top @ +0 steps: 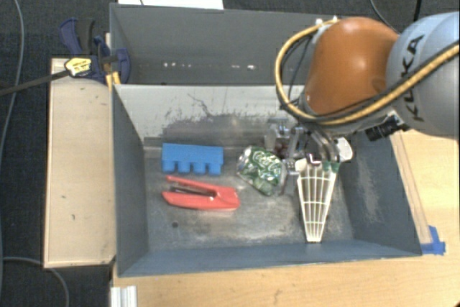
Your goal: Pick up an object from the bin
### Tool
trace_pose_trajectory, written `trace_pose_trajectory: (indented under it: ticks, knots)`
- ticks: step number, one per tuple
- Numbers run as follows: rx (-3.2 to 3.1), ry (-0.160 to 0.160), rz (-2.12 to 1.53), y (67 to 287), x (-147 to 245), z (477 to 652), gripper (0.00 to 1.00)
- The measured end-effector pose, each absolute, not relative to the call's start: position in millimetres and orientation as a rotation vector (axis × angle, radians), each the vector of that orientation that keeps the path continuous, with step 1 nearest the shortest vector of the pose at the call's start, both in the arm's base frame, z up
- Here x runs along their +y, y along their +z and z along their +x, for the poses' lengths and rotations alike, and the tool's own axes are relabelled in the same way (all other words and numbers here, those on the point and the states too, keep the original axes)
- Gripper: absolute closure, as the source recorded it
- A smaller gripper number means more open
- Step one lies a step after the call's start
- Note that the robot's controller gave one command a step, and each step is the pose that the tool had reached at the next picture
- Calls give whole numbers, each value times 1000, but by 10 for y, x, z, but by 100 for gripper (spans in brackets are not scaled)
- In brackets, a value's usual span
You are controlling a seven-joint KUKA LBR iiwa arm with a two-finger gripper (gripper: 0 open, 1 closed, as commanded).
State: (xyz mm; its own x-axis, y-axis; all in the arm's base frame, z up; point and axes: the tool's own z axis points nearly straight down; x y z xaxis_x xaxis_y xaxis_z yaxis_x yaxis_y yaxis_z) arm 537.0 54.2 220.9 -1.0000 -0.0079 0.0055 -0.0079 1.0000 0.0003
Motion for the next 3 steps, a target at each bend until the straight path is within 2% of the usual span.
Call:
trace_pose_trajectory:
  ticks: [1,2,3]
  knots:
    - [-3145,-2,10,2255,539,5386,0]
    - [-3149,-2,77,1882,465,5392,0]
    - [-3139,-2,212,1578,387,5580,0]
